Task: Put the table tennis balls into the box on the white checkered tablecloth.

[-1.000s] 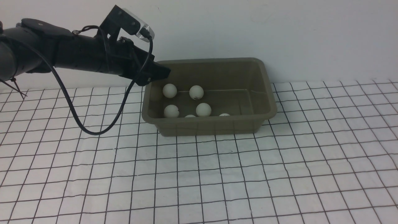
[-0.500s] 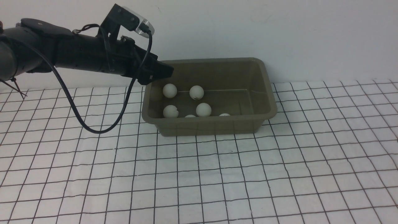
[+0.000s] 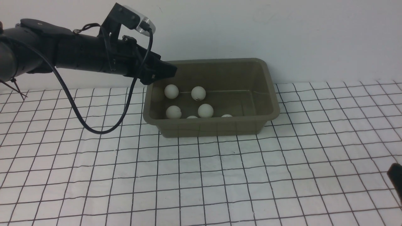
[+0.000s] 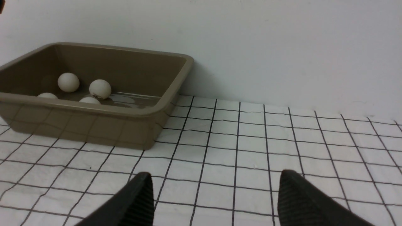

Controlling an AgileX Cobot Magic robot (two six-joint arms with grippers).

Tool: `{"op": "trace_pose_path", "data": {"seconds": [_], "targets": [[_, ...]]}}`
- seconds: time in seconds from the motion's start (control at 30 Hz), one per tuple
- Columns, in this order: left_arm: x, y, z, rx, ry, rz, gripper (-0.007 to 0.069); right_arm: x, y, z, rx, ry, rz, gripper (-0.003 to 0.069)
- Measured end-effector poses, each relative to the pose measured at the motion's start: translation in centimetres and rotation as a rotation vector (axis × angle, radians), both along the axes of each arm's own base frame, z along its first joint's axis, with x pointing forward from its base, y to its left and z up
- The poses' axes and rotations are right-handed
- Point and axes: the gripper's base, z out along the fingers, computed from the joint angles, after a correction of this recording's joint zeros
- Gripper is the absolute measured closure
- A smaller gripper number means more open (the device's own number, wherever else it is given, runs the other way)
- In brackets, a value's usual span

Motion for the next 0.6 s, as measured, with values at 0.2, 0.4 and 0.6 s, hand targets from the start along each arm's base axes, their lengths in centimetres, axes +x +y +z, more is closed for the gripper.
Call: {"op": "trace_pose_path", "data": {"seconds": [0.2,0.4,0.6], "targets": [[0.00,0.00,0.00,0.000,-0.001,0.000,0.0125,-0.11,0.20,-0.36,0.070,0.055,0.009,0.0177],[0.00,0.00,0.00,0.002,-0.003,-0.002,0.0125,-0.24,0.43,-0.69,0.111,0.103,0.026,0.0177],[0.00,0.00,0.00,0.002,-0.003,-0.002,0.0125,-0.26,0.47,-0.74,0.113,0.110,0.030,0.0177]]}}
